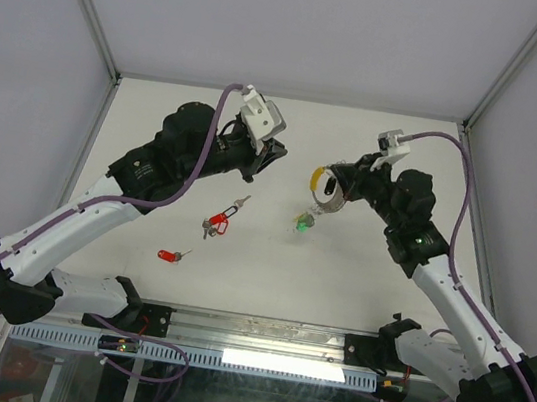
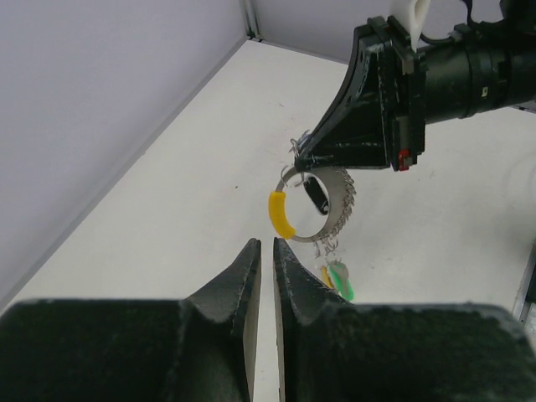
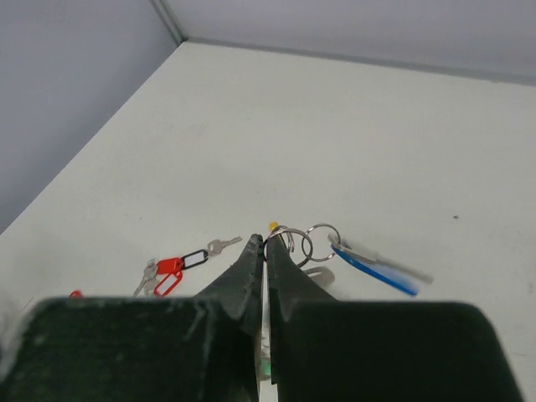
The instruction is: Put the keys on the keyring
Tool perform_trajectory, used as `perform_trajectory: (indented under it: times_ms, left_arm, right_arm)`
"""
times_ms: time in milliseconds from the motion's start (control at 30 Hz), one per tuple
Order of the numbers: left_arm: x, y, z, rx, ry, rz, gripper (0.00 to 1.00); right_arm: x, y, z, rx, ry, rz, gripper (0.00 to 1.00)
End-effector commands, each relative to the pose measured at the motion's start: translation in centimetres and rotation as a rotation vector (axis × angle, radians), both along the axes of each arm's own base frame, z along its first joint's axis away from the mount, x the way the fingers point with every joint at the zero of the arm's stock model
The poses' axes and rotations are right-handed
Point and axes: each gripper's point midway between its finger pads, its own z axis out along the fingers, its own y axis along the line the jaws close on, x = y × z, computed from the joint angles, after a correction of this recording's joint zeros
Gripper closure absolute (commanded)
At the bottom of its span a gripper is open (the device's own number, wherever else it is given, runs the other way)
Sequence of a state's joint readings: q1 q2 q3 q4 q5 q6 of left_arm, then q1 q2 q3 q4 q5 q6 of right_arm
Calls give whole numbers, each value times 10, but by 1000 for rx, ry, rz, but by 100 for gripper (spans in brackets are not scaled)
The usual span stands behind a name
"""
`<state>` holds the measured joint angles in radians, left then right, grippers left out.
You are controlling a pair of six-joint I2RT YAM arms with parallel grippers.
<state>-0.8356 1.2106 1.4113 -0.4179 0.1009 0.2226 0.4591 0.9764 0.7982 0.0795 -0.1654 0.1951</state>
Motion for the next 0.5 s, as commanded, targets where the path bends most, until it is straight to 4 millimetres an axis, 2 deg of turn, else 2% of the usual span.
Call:
perform_trajectory:
  times_ms: [0,233,367,467]
  left_arm:
    - [5,3,14,-46,-29,19,92]
    - [-5,1,9,-78,-58,-32,92]
    - [-12,2,13,-137,-137,-62,91]
    - [-19,4,20,-166,-177,-88,91]
  right_arm:
    - [-25,29,20,132,-24,200,100]
    - [-33,20,62,227,-193,176,100]
    - [-55,27,84,254,-352,287,100]
    - [-75,27,89,208,-531,356,100]
